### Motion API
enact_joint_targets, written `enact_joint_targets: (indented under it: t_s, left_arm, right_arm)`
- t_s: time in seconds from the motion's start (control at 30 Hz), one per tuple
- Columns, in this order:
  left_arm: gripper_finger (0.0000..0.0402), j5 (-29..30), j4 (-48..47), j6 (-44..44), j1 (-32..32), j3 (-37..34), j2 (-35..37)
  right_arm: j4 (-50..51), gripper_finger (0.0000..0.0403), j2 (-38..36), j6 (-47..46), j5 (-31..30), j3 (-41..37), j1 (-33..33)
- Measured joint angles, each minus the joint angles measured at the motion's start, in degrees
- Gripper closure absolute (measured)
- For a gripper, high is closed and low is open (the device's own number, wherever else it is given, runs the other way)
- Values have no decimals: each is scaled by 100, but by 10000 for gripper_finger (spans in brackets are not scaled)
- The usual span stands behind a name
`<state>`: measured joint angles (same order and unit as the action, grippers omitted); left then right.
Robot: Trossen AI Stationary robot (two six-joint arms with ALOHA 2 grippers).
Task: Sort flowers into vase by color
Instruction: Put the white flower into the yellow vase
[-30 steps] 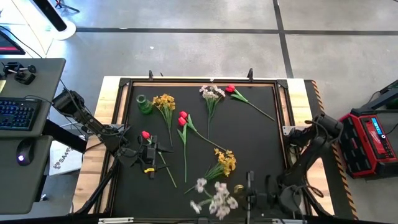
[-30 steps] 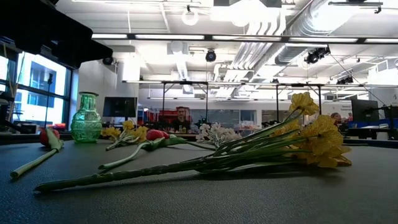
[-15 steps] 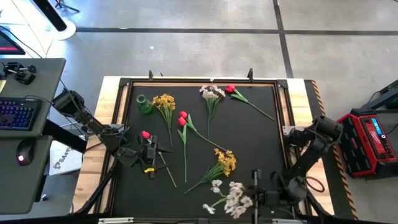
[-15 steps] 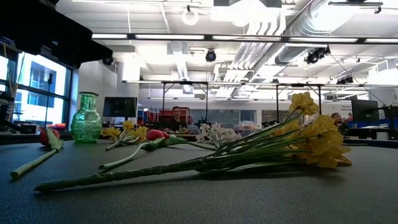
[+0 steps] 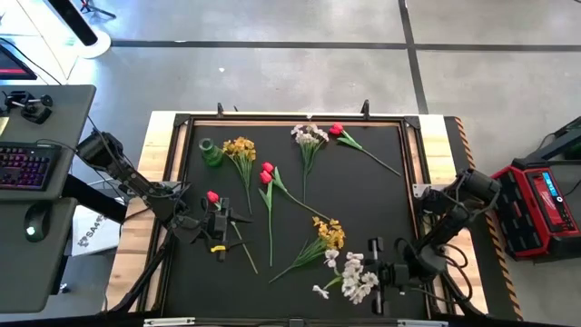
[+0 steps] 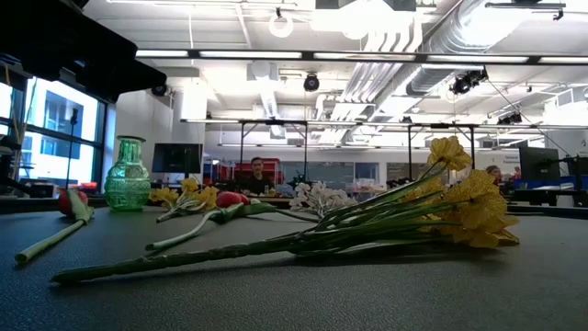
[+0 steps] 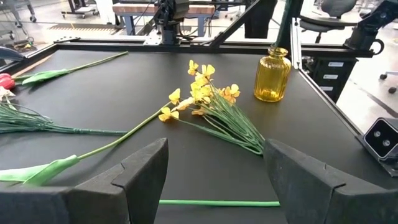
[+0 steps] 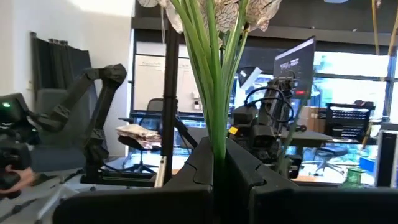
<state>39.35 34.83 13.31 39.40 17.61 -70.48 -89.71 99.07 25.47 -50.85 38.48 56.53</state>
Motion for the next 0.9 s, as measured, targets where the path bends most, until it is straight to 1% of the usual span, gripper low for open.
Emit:
enact_joint_targets:
  t_s: [0.1,0.27,0.4,0.53,0.63,0.73,0.9]
  left_arm:
    - [149,37,0,4,0,0,0]
    - [149,38,0,4,-37,0,-1]
    - [149,42,0,4,-42,0,0]
    - [149,11,0,58,-42,0,0]
    - [149,9,2,108,-42,0,0]
    - [149,9,26,108,-42,0,0]
    - [149,3,24,159,-42,0,0]
  right_arm:
    - [126,403,0,-84,127,0,-30]
    - [303,402,0,-133,127,0,29]
    - [521,395,0,-591,91,0,89]
    - [828,382,0,-1263,-479,0,131]
    - [1067,364,0,-1625,-957,0,138]
    - [1082,335,0,-1726,-1345,0,138]
    - [1053,277,0,-1622,-2054,2,248]
